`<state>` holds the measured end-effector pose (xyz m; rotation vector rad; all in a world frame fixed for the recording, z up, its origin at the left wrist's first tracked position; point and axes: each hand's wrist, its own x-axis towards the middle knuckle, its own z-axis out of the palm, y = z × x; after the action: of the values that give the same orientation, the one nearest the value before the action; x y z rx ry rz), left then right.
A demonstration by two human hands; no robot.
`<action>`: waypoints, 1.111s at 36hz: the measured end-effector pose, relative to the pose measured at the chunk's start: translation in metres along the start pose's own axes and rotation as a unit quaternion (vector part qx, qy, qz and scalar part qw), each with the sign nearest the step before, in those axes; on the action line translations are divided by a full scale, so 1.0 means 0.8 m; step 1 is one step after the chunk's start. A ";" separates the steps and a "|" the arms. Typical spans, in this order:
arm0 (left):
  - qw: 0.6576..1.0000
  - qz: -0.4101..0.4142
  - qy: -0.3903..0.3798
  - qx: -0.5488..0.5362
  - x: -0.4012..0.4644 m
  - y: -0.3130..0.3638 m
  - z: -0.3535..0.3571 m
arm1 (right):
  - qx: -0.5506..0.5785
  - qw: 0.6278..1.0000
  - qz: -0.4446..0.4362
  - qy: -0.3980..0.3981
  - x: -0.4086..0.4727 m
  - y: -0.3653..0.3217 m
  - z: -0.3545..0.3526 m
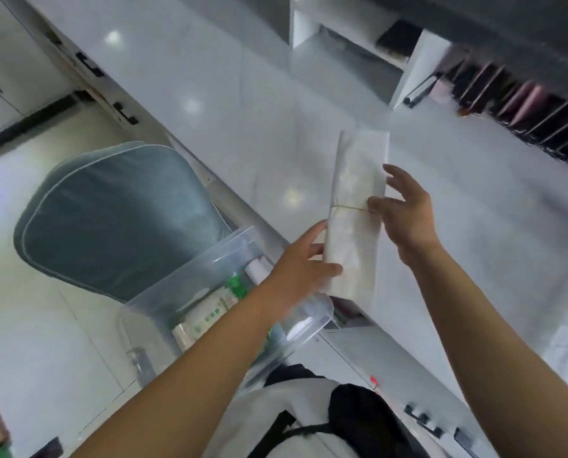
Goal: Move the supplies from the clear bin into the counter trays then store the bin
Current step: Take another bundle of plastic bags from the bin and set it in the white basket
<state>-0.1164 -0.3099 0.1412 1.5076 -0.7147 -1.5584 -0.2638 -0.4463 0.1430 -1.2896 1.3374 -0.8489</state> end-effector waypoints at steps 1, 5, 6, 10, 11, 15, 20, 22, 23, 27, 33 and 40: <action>1.000 0.000 -0.008 0.018 0.005 0.001 0.009 | -0.095 0.995 -0.034 0.017 0.007 0.007 -0.007; 0.996 -0.009 -0.007 0.089 0.005 -0.019 0.030 | -0.411 0.904 -0.110 -0.042 0.014 0.044 -0.004; 0.995 -0.013 -0.001 0.096 0.002 -0.028 0.030 | -0.463 0.877 -0.105 -0.078 0.011 0.057 0.003; 0.993 -0.053 0.010 0.102 -0.011 -0.057 0.015 | -0.564 0.808 -0.101 -0.139 -0.001 0.101 0.025; 0.993 -0.062 0.011 0.102 -0.012 -0.060 0.008 | -0.562 0.810 -0.105 -0.135 0.000 0.103 0.028; 0.991 -0.084 0.050 0.089 -0.013 -0.068 -0.027 | -0.562 0.811 -0.107 -0.120 0.012 0.102 0.041; 0.988 -0.114 0.094 0.049 -0.022 -0.091 -0.071 | -0.577 0.801 -0.108 -0.114 0.021 0.099 0.049; 0.983 -0.137 0.114 0.034 -0.027 -0.108 -0.092 | -0.589 0.793 -0.096 -0.123 0.023 0.093 0.053; 0.980 -0.152 0.126 0.024 -0.029 -0.117 -0.103 | -0.597 0.788 -0.084 -0.129 0.024 0.088 0.056; 0.957 -0.223 0.185 0.003 -0.038 -0.154 -0.142 | -0.593 0.793 -0.076 -0.120 0.002 0.058 0.086; 0.931 -0.294 0.215 -0.036 -0.056 -0.209 -0.178 | -0.416 0.869 -0.226 -0.147 -0.130 0.070 0.151; 0.930 -0.345 0.124 -0.002 -0.042 -0.303 -0.190 | -0.645 0.678 -0.033 -0.351 -0.253 0.238 0.132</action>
<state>-0.0118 -0.1396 -0.0661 2.0391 -0.0143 -1.7992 -0.2313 -0.2000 -0.0202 -2.3720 1.1414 0.8192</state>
